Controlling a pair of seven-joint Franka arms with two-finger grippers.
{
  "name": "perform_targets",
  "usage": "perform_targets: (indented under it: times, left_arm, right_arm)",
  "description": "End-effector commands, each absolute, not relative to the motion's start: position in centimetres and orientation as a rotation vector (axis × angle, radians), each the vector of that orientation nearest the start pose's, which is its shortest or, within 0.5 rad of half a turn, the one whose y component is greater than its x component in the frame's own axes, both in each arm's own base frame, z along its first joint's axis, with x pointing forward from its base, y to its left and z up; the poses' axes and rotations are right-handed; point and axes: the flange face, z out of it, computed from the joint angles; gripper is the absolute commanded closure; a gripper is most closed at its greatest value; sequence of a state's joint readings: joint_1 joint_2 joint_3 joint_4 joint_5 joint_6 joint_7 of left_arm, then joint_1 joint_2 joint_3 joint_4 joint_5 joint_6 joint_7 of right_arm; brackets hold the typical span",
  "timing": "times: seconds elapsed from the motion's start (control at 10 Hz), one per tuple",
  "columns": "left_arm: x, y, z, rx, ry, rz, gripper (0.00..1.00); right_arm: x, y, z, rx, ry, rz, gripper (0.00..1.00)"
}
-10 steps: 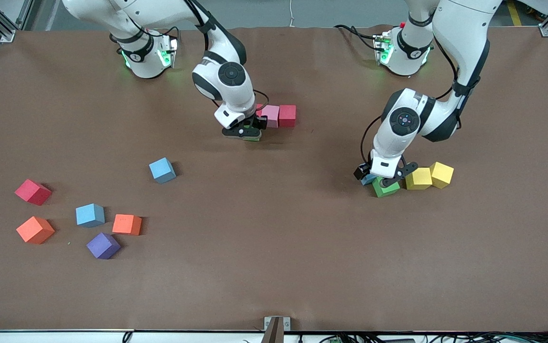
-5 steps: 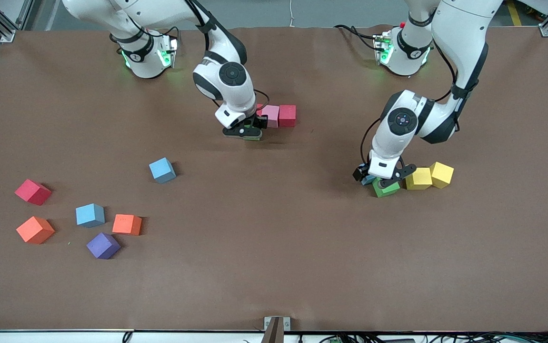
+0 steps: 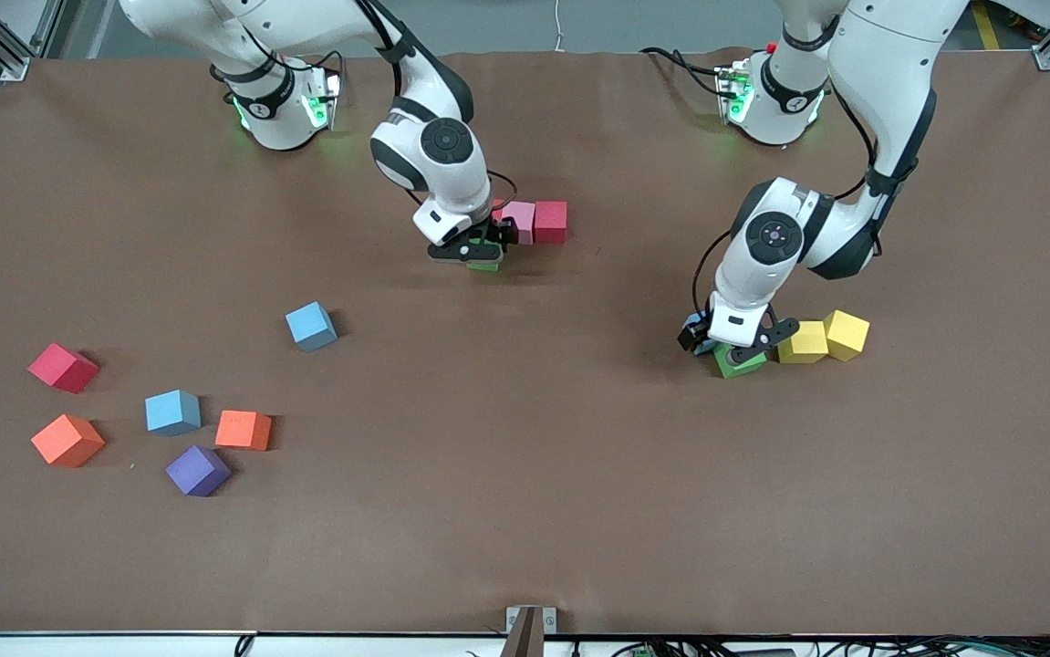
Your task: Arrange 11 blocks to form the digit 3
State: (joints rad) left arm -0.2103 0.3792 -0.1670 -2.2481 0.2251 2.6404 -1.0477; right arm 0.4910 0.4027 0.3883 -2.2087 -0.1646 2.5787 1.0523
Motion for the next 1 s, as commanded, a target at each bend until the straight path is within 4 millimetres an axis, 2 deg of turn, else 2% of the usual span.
perform_targets:
  times: [0.0, 0.4, 0.6, 0.8, 0.9]
  left_arm:
    - [51.0, -20.9, 19.7, -3.038, -0.740, -0.102, 0.00]
    - [50.7, -21.2, 19.6, -3.037, -0.742, -0.099, 0.00]
    - [50.6, -21.3, 19.5, -3.036, -0.739, -0.095, 0.00]
    - [50.6, -21.2, 19.5, -3.035, -0.741, -0.095, 0.00]
    - [50.6, -21.2, 19.5, -3.035, -0.743, -0.095, 0.00]
  right_arm:
    - [35.4, 42.6, 22.7, -3.109, 0.166, 0.023, 0.01]
    - [38.0, 42.3, 28.6, -3.144, 0.212, -0.029, 0.01]
    - [40.9, 40.2, 32.3, -3.150, 0.268, -0.069, 0.01]
    - [46.0, 35.6, 35.2, -3.177, 0.227, -0.019, 0.01]
    - [48.4, 32.5, 35.8, -3.185, 0.189, 0.007, 0.01]
